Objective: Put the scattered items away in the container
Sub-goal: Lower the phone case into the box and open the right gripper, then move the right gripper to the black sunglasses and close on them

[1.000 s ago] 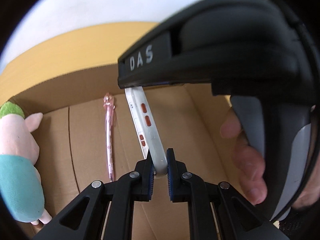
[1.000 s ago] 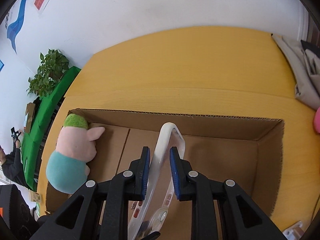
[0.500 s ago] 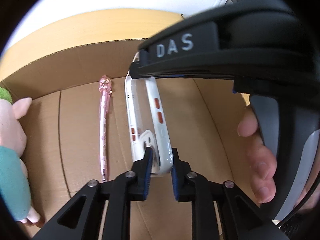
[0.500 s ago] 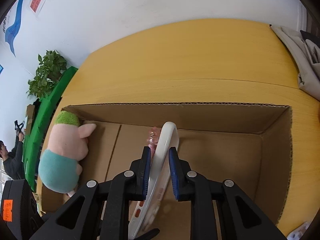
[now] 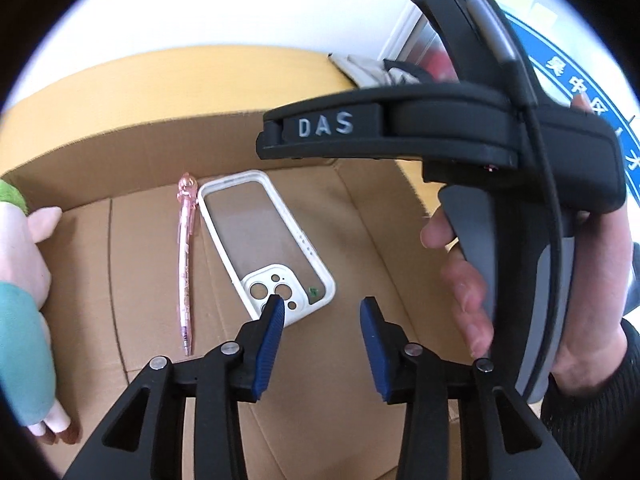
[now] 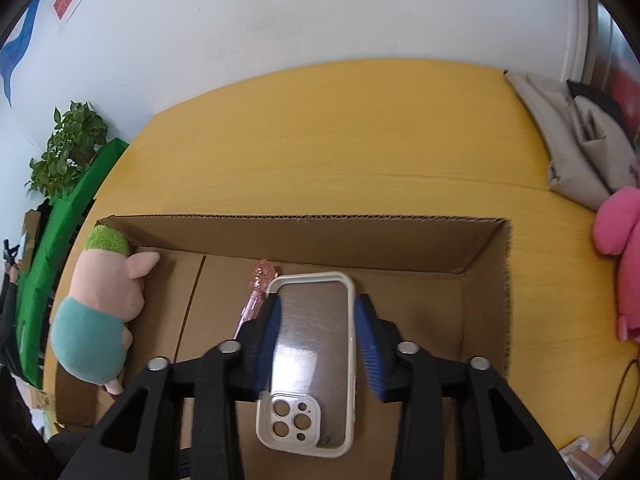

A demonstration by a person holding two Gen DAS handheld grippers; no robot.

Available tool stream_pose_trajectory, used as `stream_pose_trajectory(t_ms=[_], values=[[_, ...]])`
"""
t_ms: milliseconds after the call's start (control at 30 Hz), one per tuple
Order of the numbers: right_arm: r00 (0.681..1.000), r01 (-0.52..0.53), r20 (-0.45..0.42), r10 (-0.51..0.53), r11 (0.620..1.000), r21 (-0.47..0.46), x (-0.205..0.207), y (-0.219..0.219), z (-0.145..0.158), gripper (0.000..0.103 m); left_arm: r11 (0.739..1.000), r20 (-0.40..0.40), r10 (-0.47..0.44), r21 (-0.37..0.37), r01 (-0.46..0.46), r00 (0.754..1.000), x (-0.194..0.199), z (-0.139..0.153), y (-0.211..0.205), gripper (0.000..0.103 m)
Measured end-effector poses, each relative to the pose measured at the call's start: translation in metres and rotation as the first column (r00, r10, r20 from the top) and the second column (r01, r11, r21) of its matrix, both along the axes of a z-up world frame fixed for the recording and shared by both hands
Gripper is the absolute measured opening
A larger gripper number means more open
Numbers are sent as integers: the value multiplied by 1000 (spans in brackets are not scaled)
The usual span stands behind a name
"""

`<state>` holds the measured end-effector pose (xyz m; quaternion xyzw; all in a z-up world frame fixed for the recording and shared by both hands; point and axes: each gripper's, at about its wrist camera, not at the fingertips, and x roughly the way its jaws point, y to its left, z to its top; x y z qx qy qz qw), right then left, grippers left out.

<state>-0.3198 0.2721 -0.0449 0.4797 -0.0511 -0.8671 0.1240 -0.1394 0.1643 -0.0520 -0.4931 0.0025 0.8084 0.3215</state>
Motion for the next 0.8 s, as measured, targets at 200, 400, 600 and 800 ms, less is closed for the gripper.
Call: stream_pose_trajectory(t_ms=[200,400,600,800], values=[[994,29,-102,-30,1000,-11,60,10,30,98,999,-171,39,11,-38,985,19,40,-39,51],[987,3,-160,-2,1000,4,150,-6,39,103,992,-337,115,-2,-123,934,73,70,-91,79],[977,25,-212,-19,999,26,224,-34,33,103,983,-384,172,6,-184,907,118,77,-131,79],[965,38,-262,-13,995,89,277,-50,34,103,980,-388,194,25,-200,901,152,78,-150,79]])
